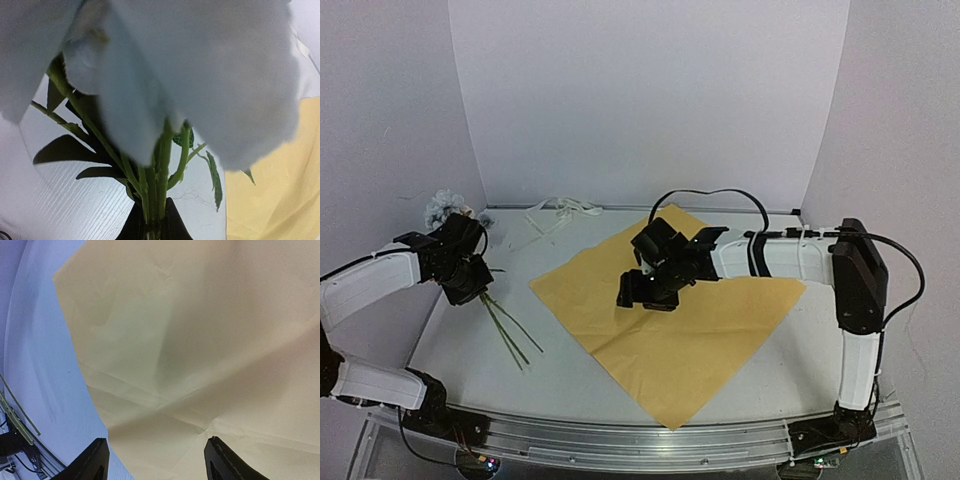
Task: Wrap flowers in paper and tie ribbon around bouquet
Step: Pick up the fake flower from the corner of the board, then place the fake flower on the flattened wrapping paper.
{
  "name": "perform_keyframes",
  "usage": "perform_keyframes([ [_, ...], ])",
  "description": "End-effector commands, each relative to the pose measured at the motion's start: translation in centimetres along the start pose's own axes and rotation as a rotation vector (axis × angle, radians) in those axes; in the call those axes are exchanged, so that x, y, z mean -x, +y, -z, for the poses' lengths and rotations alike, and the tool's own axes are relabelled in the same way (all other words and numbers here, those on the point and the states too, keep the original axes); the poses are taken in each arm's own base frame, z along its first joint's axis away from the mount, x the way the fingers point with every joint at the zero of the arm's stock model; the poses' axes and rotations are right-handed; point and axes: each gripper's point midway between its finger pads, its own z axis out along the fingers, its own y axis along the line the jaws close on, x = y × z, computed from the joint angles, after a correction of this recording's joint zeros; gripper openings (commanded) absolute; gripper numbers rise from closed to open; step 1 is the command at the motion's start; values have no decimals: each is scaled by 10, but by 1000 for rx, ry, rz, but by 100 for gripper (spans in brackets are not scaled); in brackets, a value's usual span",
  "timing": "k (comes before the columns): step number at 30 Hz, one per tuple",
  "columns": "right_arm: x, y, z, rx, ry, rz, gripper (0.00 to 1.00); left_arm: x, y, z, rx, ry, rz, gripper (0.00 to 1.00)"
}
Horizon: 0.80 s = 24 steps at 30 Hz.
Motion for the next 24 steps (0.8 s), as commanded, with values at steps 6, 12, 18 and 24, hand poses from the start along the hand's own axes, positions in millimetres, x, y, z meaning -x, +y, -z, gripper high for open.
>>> perform_keyframes([
  [6,29,-67,53,-88,-119,-113,68,25,-138,37,-246,-49,-274,0],
  [12,30,-85,61,-103,-120,-144,62,24,-218,33,-377,-22,-361,0],
  [18,24,-37,32,-30,-57,-108,40,35,-234,24,-348,-42,-423,0],
  [24,1,-20,-12,-32,32,-108,18,43,-238,20,-357,-37,-430,0],
])
